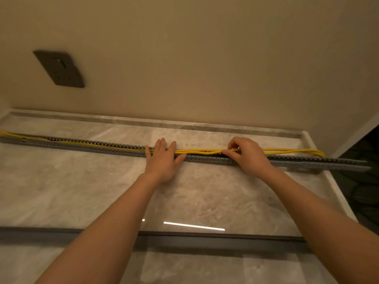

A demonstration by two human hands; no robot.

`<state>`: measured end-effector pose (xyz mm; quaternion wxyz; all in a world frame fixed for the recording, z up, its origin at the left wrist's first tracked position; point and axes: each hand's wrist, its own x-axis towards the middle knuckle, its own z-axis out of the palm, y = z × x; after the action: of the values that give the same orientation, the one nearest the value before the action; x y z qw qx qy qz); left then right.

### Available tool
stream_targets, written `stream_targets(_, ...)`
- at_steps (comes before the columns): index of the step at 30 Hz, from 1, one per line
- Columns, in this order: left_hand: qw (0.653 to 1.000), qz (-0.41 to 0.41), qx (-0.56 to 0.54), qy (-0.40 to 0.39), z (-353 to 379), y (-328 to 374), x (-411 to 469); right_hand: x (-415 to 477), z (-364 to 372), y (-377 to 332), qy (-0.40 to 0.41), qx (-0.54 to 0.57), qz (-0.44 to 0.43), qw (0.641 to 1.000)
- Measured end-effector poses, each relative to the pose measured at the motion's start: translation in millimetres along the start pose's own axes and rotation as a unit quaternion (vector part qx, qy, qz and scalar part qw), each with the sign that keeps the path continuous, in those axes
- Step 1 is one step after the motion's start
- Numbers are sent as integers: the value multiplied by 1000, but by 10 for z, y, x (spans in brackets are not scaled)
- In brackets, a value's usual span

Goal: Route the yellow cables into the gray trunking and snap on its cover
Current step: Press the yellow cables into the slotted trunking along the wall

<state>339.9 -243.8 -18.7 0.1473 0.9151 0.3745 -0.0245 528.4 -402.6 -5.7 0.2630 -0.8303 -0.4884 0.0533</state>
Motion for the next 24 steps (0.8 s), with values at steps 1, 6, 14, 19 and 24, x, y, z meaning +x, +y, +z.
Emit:
stream_targets(1,1000,9,0,4,5,-23,3,-1,1,-9,4,2,2,1000)
stream_targets(6,999,29,16,23,51,-53,-38,9,-48,-70,6,-5,25,1000)
stream_targets(14,998,29,23,40,115,-47,-28,-119,-40,-86,13,-44,-6,999)
stream_targets(19,998,26,42,35,103,-35,-43,-203,103,-83,129,-74,-69,987)
stream_targets(24,998,28,42,24,86,-38,-40,-337,198,-176,88,-161,-181,966)
